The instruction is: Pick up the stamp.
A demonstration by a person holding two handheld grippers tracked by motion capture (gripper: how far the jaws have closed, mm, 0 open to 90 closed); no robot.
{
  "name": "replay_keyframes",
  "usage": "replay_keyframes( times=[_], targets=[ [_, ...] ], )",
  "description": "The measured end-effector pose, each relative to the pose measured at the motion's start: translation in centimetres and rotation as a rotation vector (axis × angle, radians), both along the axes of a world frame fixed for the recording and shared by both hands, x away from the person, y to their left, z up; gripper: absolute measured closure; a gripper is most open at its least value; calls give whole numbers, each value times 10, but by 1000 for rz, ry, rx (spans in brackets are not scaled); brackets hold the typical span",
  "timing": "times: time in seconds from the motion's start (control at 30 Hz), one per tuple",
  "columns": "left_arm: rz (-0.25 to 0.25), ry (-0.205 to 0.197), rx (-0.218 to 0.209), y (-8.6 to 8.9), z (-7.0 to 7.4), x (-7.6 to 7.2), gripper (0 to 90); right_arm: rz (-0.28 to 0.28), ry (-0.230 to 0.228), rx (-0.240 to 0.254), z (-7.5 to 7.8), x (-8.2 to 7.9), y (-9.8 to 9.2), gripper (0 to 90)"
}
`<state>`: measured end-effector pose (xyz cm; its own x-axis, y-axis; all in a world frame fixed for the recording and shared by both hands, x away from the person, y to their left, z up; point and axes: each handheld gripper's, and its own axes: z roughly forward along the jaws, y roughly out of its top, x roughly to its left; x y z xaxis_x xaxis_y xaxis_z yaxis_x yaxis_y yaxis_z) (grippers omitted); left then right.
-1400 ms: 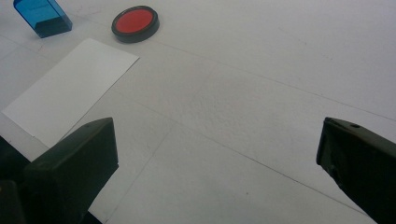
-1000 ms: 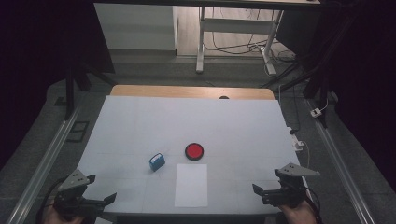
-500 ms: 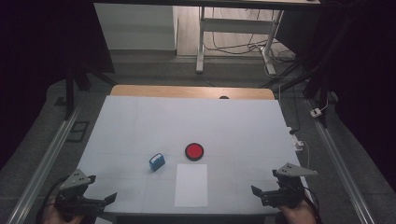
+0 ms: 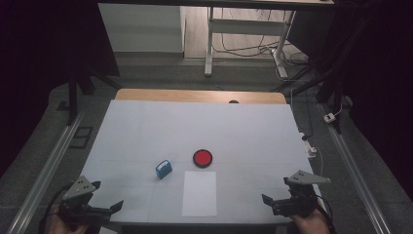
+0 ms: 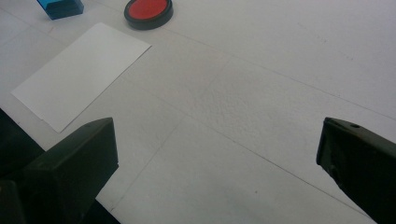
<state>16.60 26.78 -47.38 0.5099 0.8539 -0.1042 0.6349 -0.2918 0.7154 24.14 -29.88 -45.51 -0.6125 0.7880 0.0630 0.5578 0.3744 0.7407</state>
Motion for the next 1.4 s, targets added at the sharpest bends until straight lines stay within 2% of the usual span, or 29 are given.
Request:
replay_keyframes(
  times=[0.33, 0.5, 0.6, 0.73, 1.1, 1.2, 1.3, 1.4],
  targets=[
    [-48, -16, 1, -6, 2, 4, 0, 6, 5, -2, 0, 0, 0, 0],
    [-68, -18, -11, -8, 2, 6, 0, 8, 8, -4, 0, 0, 1, 0],
    [-81, -27, -19, -10, 4, 9, 0, 10, 6, -3, 0, 0, 1, 0],
    [-124, -60, -19, -15, 4, 13, 0, 15, 7, -4, 0, 0, 1, 0],
    [-132, -59, -53, -18, 1, 25, 0, 20, 9, -6, 0, 0, 1, 0],
    [-135, -52, -45, -21, -1, 29, 1, 22, 10, -6, 0, 0, 2, 0],
    [-143, -51, -21, -25, -1, 32, 1, 22, 10, -7, 0, 0, 2, 0],
    [-149, -54, -23, -28, -1, 37, 0, 22, 11, -7, -1, 0, 2, 0]
  ],
)
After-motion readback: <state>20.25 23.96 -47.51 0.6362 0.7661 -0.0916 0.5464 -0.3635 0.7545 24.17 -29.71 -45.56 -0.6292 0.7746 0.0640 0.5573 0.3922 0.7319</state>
